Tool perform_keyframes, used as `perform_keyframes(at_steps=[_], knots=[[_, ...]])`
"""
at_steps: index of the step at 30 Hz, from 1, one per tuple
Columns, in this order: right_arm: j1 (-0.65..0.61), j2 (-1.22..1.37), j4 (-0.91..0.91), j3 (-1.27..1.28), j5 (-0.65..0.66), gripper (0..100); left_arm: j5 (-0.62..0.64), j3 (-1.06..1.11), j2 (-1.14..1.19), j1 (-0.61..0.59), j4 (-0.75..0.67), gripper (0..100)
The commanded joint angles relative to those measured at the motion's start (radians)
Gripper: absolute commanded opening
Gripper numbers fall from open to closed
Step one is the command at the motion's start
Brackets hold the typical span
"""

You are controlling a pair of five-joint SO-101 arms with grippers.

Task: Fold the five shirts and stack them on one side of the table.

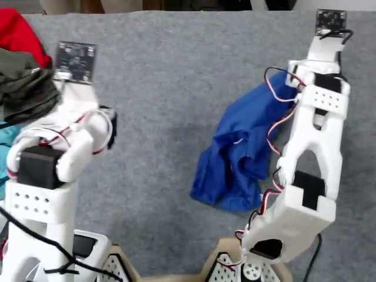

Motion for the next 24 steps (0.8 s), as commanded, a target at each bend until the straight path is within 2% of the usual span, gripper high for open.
perform_keyframes(at_steps=[1, 4, 6, 11, 15, 21, 24], knots=[[0.031, -0.002, 0.060, -0.107, 0.023, 9.8, 0.057, 0.051, -0.002, 0.097, -0.020, 2], [0.058, -0.002, 0.110, -0.145, 0.026, 22.7, 0.104, 0.138, -0.002, 0.193, -0.020, 2], [0.084, -0.002, 0.130, -0.170, 0.026, 26.5, 0.150, 0.193, -0.002, 0.261, -0.020, 2], [0.174, -0.002, 0.178, -0.199, 0.026, 25.3, 0.284, 0.258, 0.059, 0.396, -0.021, 2], [0.246, -0.002, 0.245, -0.189, 0.026, 25.3, 0.376, 0.226, 0.214, 0.448, -0.021, 2], [0.363, -0.001, 0.338, -0.191, 0.028, 25.3, 0.428, 0.071, 0.516, 0.522, 0.043, 17], [0.418, -0.001, 0.354, -0.191, 0.028, 25.3, 0.489, -0.009, 0.654, 0.571, 0.064, 18]])
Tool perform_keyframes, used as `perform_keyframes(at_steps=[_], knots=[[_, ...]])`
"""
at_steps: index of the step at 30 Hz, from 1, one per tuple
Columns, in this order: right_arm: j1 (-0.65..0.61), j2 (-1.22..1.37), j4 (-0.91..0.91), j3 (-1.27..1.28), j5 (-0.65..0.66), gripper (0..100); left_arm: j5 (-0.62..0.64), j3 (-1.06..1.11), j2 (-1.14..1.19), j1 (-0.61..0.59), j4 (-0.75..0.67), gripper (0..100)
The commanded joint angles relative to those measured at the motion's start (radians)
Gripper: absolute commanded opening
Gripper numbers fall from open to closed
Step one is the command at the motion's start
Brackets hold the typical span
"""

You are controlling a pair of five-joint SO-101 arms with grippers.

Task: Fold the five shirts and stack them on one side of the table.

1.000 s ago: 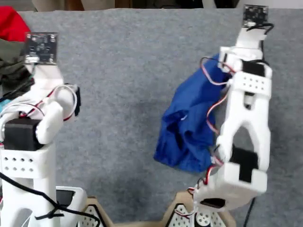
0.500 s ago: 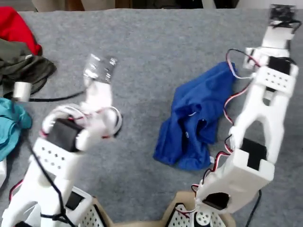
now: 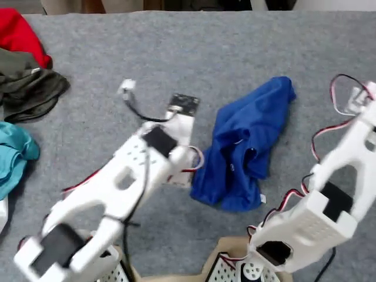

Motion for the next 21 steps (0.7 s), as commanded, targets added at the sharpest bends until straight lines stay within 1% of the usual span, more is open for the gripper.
perform_keyframes(at_steps=[1, 3, 6, 11, 17, 21], knots=[[0.071, -0.004, 0.015, -0.047, 0.011, 25.3, 0.055, -0.135, 0.139, 0.055, 0.017, 18], [0.099, -0.002, 0.015, -0.047, 0.012, 25.3, 0.078, -0.199, 0.216, 0.081, 0.017, 17], [0.128, -0.002, 0.015, -0.047, 0.052, 25.3, 0.120, -0.281, 0.326, 0.115, 0.017, 16], [0.157, -0.002, 0.015, -0.047, 0.058, 25.3, 0.130, -0.377, 0.489, 0.117, 0.000, 16], [0.160, -0.002, 0.012, -0.047, 0.058, 25.3, 0.127, -0.413, 0.593, 0.115, -0.006, 16], [0.154, -0.002, 0.011, -0.048, 0.058, 25.3, 0.124, -0.404, 0.621, 0.114, -0.049, 16]])
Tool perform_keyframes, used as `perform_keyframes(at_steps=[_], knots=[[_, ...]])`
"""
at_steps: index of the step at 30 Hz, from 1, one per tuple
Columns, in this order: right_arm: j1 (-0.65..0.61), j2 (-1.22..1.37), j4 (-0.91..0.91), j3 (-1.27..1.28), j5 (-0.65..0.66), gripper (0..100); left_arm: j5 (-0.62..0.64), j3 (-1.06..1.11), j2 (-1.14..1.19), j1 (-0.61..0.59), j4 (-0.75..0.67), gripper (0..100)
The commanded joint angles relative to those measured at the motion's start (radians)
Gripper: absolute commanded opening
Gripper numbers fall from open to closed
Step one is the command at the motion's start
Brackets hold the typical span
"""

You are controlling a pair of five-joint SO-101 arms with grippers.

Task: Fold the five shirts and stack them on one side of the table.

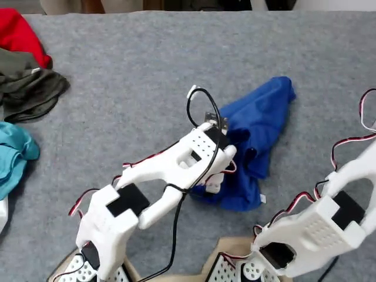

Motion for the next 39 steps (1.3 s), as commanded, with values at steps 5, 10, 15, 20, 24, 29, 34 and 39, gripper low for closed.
perform_keyframes(at_steps=[5, 10, 15, 20, 24, 29, 34, 39], knots=[[0.008, -0.004, 0.000, -0.053, 0.011, 25.3, -0.002, -0.037, 0.015, 0.000, -0.020, 13], [0.010, -0.005, 0.000, -0.054, 0.011, 25.3, -0.072, -0.038, 0.045, 0.002, -0.020, 2], [0.008, -0.005, 0.006, -0.054, 0.011, 25.3, -0.086, -0.052, 0.051, -0.009, -0.014, 2], [0.007, -0.042, 0.008, -0.048, 0.011, 25.3, -0.087, -0.190, 0.051, -0.051, 0.063, 2], [-0.007, -0.107, 0.041, -0.050, 0.011, 25.3, -0.095, -0.407, 0.051, -0.132, 0.167, 2], [-0.110, -0.173, 0.247, -0.047, 0.008, 25.3, -0.164, -0.698, 0.051, -0.229, 0.304, 2], [-0.280, -0.209, 0.408, -0.047, -0.040, 25.3, -0.195, -0.865, 0.051, -0.347, 0.344, 2], [-0.487, -0.229, 0.514, -0.047, -0.155, 25.3, -0.199, -0.891, 0.051, -0.454, 0.344, 2]])
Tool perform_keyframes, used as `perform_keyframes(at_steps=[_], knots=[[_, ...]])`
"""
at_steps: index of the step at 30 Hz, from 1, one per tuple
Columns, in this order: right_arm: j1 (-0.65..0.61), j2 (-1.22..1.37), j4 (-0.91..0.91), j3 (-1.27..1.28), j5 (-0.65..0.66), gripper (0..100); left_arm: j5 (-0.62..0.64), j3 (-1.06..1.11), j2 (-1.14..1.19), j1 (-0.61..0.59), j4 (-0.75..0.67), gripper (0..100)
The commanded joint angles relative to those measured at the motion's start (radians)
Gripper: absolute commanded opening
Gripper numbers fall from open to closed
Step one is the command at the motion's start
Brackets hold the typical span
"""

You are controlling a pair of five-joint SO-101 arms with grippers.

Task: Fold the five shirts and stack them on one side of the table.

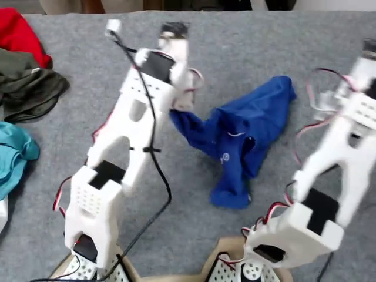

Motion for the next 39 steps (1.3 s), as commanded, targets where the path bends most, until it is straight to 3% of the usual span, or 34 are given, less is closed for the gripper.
perform_keyframes(at_steps=[1, 9, 17, 25, 29, 31, 36, 39], knots=[[-0.159, -0.062, 0.069, -0.047, -0.091, 25.3, -0.006, -0.052, -0.008, -0.069, 0.011, 2], [-0.355, -0.019, 0.055, 0.053, -0.245, 25.3, -0.006, -0.054, -0.008, -0.130, 0.011, 2], [-0.360, 0.008, 0.051, 0.217, -0.267, 25.3, -0.021, -0.061, -0.007, -0.152, 0.011, 2], [-0.398, 0.008, -0.058, 0.340, -0.293, 25.3, -0.071, -0.063, -0.007, -0.176, -0.054, 2], [-0.403, 0.010, -0.198, 0.401, -0.293, 25.2, -0.071, -0.072, -0.007, -0.204, -0.089, 2], [-0.398, 0.010, -0.281, 0.438, -0.288, 22.5, -0.071, -0.106, -0.007, -0.219, -0.086, 2], [-0.400, 0.010, -0.427, 0.512, -0.285, 4.7, -0.071, -0.212, -0.007, -0.279, -0.084, 2], [-0.400, 0.010, -0.474, 0.526, -0.285, 1.0, -0.071, -0.258, -0.007, -0.310, -0.084, 2]])
